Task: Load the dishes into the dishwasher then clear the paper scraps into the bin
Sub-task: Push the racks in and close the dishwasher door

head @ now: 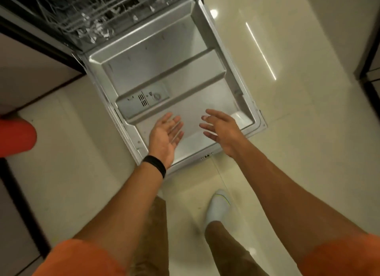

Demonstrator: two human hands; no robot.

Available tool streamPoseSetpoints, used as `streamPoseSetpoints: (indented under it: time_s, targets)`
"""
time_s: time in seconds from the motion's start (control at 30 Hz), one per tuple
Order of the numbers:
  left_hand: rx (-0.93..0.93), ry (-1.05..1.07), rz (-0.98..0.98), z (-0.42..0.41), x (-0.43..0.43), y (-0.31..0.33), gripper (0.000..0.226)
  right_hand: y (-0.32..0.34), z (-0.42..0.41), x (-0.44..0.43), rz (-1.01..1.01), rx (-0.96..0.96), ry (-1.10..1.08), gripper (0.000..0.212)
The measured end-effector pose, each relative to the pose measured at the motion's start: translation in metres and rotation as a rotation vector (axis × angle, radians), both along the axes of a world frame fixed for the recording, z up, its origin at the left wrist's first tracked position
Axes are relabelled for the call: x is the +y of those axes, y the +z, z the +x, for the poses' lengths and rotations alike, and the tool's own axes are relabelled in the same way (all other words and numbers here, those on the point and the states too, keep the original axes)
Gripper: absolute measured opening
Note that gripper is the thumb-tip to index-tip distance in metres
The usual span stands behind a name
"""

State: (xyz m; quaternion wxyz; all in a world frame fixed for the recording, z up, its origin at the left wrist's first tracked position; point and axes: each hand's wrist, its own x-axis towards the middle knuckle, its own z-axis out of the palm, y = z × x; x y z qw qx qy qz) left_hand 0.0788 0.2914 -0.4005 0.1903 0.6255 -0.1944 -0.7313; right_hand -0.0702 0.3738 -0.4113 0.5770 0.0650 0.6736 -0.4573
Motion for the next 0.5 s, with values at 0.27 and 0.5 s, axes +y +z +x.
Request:
streamPoseSetpoints:
  time_s: [0.27, 0.5]
  targets:
    - [-0.038, 0.323, 0.365, 0.033, 0.150, -0.106, 0.038, -0.102, 0.033, 0.105, 0.179, -0.155, -0.184, 0.028]
    - [-0.037, 0.598, 0.451, 0.045, 0.192, -0.186, 0.064, -0.177, 0.052, 0.137, 0.261, -0.245, -0.250, 0.061]
